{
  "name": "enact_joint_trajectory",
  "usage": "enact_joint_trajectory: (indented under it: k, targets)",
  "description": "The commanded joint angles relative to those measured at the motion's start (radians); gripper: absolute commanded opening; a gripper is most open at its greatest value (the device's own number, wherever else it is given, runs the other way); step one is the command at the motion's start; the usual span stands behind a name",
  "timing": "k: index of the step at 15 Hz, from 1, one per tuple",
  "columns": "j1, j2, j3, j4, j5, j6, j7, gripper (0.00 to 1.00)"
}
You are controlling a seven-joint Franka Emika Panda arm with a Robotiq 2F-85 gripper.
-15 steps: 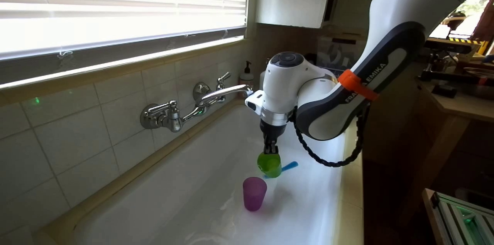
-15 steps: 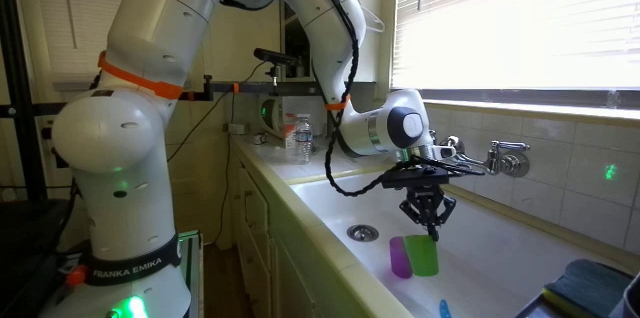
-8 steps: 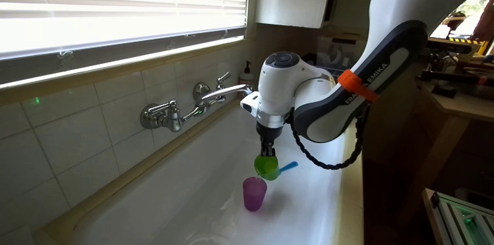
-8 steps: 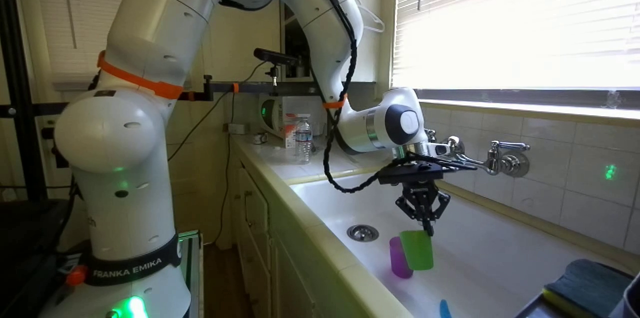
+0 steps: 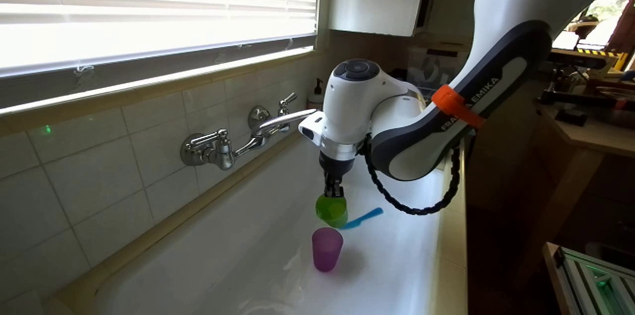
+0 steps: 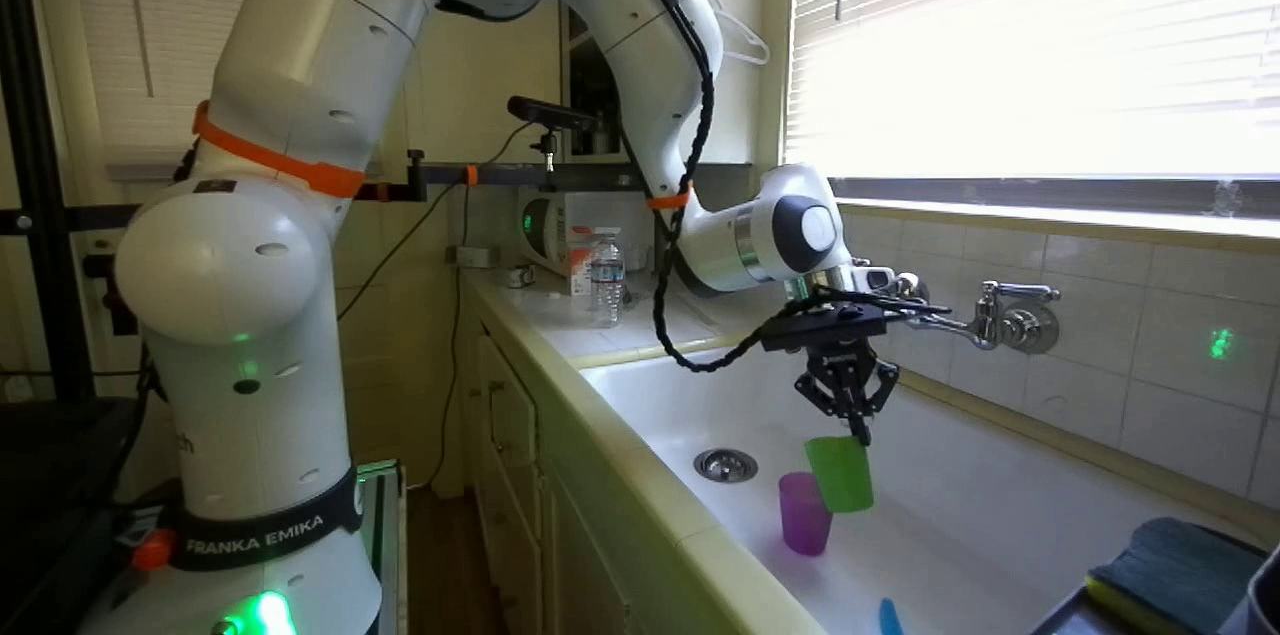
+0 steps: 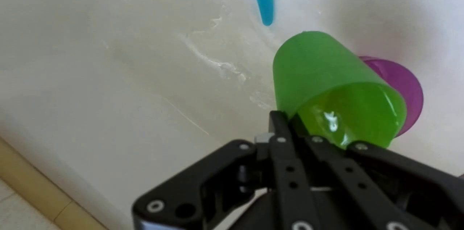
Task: Move the purple cup to the left, then pour the water from the green cup into the purple cup
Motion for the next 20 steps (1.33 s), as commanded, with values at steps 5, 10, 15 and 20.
enact_joint_trajectory:
  k: [5,10,15,20]
  targets:
    - [0.018,-0.015,0.0,0.04,-0.073,-0.047,0.037,0.01]
    - [0.018,-0.029,0.022,0.029,-0.067,-0.118,0.018,0.01]
    - [0.024,-0.034,0.038,0.031,-0.094,-0.184,0.023,0.01]
    - [0.019,-0.028,0.061,0.04,-0.104,-0.213,0.017,0.01]
